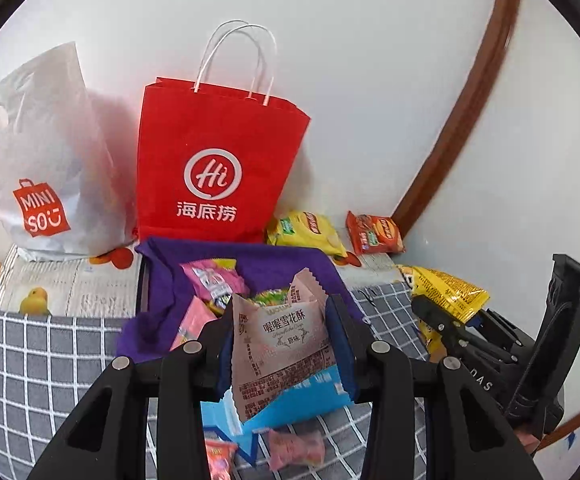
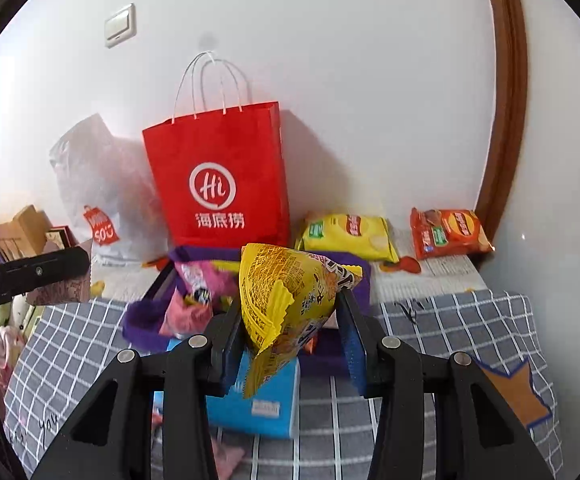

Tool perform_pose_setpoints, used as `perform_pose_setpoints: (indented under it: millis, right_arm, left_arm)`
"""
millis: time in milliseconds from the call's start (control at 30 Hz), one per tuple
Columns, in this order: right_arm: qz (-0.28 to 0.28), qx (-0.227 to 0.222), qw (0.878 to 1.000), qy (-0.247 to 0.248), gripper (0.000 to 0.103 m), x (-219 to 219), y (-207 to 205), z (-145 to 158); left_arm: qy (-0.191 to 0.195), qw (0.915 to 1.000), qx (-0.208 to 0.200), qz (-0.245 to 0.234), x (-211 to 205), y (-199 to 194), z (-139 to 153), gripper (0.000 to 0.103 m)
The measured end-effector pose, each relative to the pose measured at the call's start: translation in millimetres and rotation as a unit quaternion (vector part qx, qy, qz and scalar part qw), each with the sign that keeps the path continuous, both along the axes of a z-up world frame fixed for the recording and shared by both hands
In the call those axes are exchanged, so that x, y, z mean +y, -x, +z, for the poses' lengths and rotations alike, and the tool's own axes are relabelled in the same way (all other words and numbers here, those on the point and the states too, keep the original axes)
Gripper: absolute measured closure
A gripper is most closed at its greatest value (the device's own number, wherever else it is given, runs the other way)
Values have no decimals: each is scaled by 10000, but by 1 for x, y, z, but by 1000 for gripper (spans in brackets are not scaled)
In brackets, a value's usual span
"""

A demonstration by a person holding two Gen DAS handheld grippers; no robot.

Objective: Organize snacks
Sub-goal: 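Carry the beige packet with the left tool while the right carries the yellow bag to the cloth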

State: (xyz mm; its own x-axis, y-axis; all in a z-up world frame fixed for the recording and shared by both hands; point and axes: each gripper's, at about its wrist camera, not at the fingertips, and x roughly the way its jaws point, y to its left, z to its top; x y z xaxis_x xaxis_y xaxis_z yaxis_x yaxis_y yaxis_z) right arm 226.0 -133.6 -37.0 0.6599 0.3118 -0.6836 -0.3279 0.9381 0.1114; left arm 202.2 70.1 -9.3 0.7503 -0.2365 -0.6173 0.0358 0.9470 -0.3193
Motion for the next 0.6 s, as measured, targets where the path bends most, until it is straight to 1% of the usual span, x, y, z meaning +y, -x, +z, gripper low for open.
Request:
perform_pose_setpoints:
  millis: [200, 433, 600]
  right_arm:
    - [128, 5, 9999, -60, 60, 12, -37, 2]
    - [214, -87, 9997, 0, 60, 28, -76, 4]
    - [263, -65, 9996, 36, 60, 36, -95, -8]
  left_arm:
    - [32, 9999, 158, 11, 12, -33, -1, 64]
    - [174, 9997, 177, 74, 28, -70, 2, 64]
    - [268, 9994, 204, 83, 35, -90, -1, 64]
